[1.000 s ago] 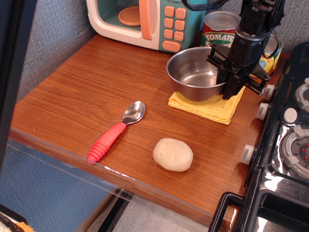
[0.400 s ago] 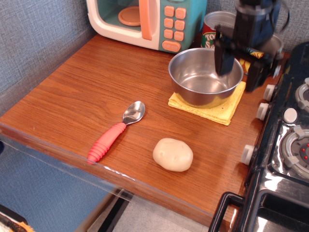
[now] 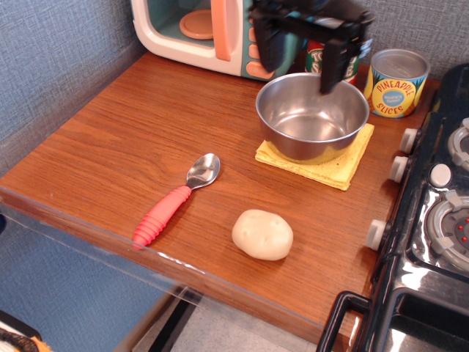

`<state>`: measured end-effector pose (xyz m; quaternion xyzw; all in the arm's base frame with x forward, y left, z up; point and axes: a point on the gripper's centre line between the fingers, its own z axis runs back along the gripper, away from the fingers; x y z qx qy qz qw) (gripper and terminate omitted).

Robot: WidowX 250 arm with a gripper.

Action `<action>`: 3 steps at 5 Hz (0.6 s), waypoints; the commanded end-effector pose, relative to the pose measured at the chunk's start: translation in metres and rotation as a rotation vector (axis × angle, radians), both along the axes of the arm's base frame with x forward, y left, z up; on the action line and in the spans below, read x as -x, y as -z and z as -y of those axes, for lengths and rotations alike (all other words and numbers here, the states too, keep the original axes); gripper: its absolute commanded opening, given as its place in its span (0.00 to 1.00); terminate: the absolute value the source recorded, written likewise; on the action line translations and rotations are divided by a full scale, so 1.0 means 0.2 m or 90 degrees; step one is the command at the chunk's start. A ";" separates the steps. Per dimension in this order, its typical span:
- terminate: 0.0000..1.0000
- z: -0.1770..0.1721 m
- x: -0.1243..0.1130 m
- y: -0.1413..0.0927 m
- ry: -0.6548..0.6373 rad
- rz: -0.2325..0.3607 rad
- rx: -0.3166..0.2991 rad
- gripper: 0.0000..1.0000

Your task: Pick up the pot and place it on top of the cloth

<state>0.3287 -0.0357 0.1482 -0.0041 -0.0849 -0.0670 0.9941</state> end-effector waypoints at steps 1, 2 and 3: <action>0.00 -0.11 0.18 0.01 0.002 -0.007 0.021 1.00; 0.00 -0.11 0.18 0.01 0.002 -0.007 0.021 1.00; 1.00 -0.11 0.18 0.01 0.002 -0.007 0.021 1.00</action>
